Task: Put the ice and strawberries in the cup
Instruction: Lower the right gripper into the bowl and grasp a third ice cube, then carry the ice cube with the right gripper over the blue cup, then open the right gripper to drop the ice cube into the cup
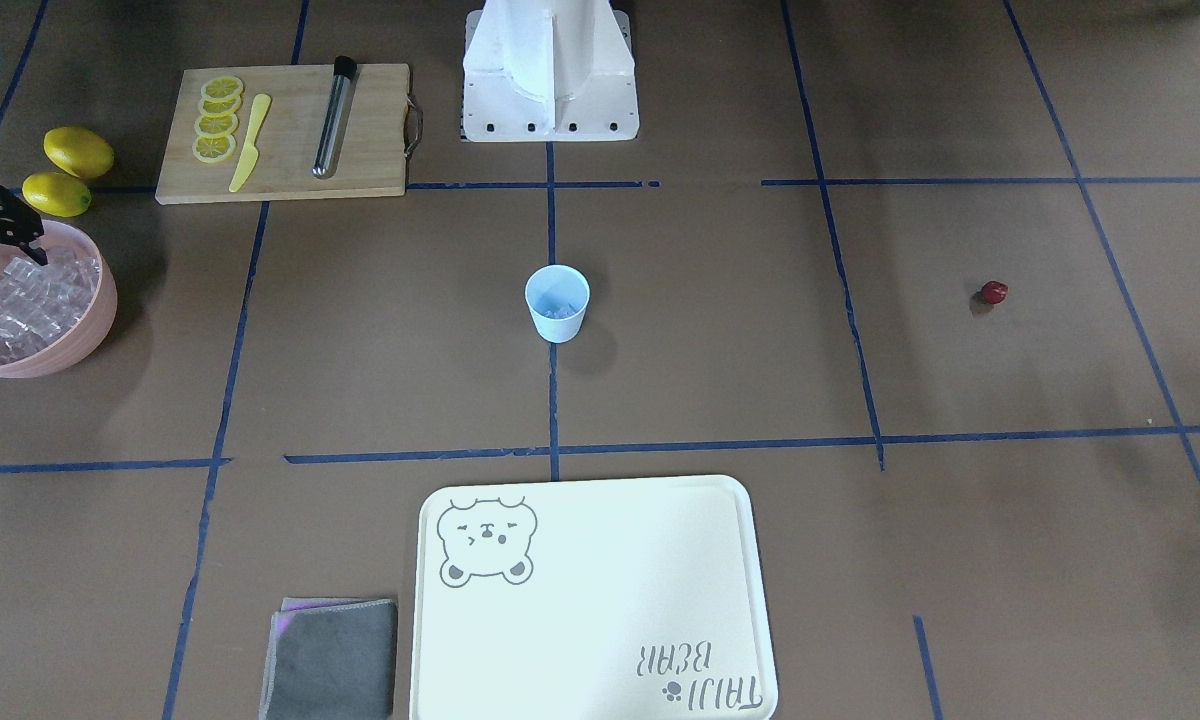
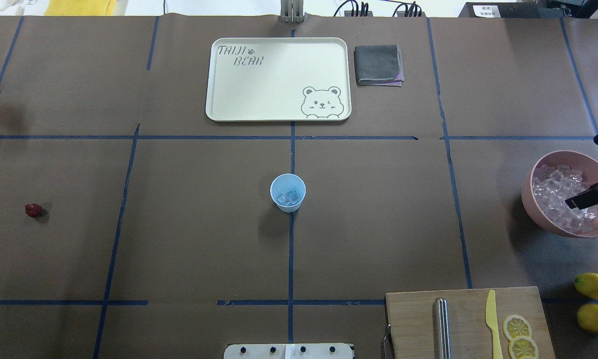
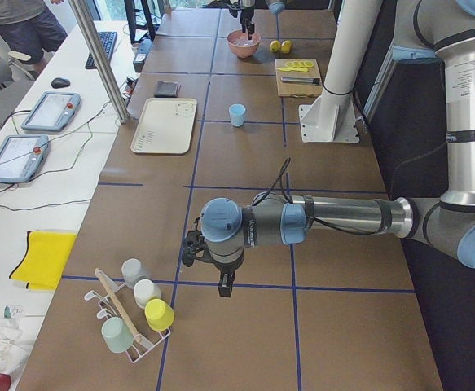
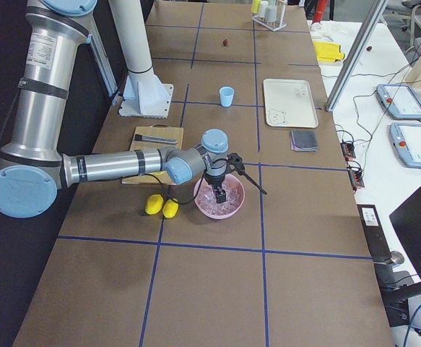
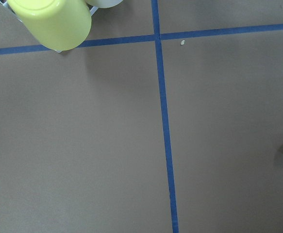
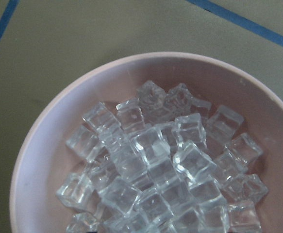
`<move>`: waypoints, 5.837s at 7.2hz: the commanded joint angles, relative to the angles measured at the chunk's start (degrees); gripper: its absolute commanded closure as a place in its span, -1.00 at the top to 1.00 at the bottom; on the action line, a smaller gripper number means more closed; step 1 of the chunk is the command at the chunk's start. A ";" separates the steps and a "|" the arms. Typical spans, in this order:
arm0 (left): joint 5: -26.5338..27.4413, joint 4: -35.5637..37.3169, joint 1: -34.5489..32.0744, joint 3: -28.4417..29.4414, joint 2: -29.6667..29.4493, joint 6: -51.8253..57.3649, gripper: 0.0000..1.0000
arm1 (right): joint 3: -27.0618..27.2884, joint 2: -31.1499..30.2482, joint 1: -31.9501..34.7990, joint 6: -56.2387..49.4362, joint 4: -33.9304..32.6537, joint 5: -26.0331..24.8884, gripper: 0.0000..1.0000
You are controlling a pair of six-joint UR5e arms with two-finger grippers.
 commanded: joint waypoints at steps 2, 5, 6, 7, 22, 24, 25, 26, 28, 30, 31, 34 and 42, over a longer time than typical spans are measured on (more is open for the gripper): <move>0.00 0.00 0.00 0.00 0.00 0.00 1.00 | 0.01 -1.34 -0.68 0.01 0.03 0.51 0.61; 0.00 0.00 0.00 0.00 0.00 0.00 1.00 | 0.19 -1.34 -1.12 0.01 0.02 0.77 0.23; 0.00 0.00 0.00 0.09 0.00 0.00 1.00 | 0.19 -1.34 -1.29 0.01 0.02 0.77 0.23; 0.09 0.00 0.00 0.00 0.00 0.00 1.00 | 0.19 -1.25 -1.38 0.01 0.02 0.69 0.23; 0.09 0.09 0.00 -0.97 0.00 -0.09 1.00 | 12.05 15.83 -0.85 24.60 -15.22 0.95 -1.00; 0.09 0.09 0.00 -1.06 -0.09 -0.09 1.00 | 13.19 29.44 -4.78 29.77 -28.73 0.17 -1.00; 0.09 0.09 0.00 -1.14 0.00 -0.09 1.00 | 13.20 36.12 -8.20 34.24 -33.94 -2.37 -1.00; 0.09 0.17 0.00 -1.14 0.00 -0.09 1.00 | 12.68 40.89 -12.68 38.64 -36.42 -5.61 -1.00; 0.09 0.17 -0.09 -1.23 0.17 -0.09 1.00 | 6.91 50.11 -20.59 47.70 -37.06 -13.43 -1.00; 0.09 0.09 0.00 -1.06 0.18 -0.09 1.00 | -1.61 58.91 -27.45 54.74 -36.98 -20.82 -1.00; 0.09 0.09 0.00 -1.06 0.18 -0.09 1.00 | -5.05 61.74 -30.88 57.90 -36.80 -23.54 -1.00; 0.09 0.09 0.00 -1.14 0.18 -0.09 1.00 | -11.58 65.99 -35.21 61.27 -36.63 -27.87 -1.00; 0.09 0.09 0.00 -1.06 0.18 -0.09 1.00 | -9.92 63.96 -35.31 60.13 -36.63 -27.44 0.98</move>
